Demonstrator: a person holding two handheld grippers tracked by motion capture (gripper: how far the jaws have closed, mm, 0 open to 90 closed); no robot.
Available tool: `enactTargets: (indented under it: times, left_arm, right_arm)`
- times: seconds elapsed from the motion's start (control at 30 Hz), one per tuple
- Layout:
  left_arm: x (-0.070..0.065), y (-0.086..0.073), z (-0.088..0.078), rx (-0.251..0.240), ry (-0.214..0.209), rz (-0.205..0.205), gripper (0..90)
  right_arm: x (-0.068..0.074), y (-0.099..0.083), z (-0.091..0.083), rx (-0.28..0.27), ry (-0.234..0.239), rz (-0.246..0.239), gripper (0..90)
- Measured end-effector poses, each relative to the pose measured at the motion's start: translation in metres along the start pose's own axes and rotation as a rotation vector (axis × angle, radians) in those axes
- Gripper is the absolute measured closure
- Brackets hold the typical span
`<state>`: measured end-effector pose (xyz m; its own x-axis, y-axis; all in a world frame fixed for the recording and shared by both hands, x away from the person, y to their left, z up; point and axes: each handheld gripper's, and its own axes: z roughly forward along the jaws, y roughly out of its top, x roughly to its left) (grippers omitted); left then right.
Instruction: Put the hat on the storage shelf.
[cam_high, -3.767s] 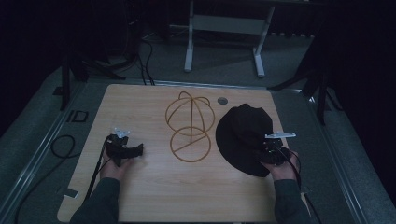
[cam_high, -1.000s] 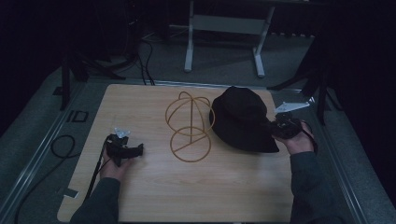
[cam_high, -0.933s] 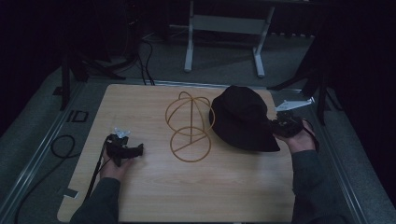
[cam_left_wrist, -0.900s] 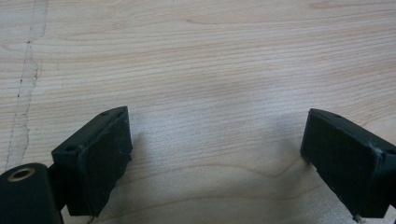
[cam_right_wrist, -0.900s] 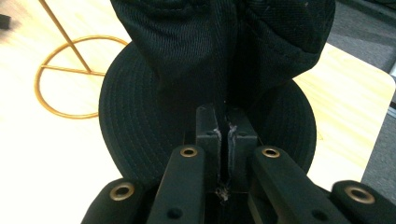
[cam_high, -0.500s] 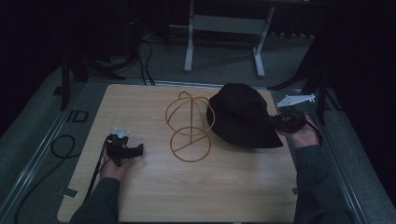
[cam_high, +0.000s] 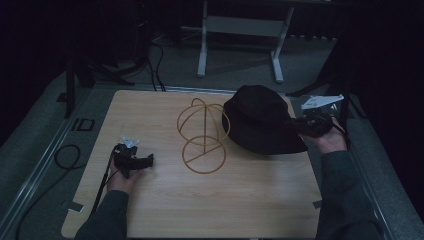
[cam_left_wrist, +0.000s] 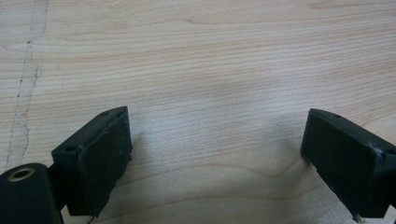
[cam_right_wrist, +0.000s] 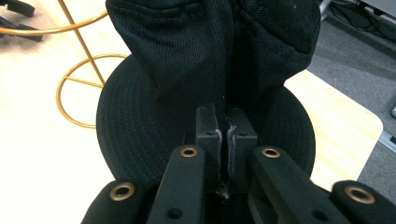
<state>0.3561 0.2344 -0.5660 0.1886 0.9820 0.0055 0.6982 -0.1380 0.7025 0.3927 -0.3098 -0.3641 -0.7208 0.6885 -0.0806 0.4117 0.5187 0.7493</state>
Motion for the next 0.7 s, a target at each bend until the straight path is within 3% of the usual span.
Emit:
enactTargets:
  times: [0.7]
  left_arm:
    - [0.000, 0.000, 0.000, 0.000, 0.000, 0.000, 9.0]
  right_arm:
    - [-0.013, 0.012, -0.026, -0.098, 0.008, 0.011, 86.7]
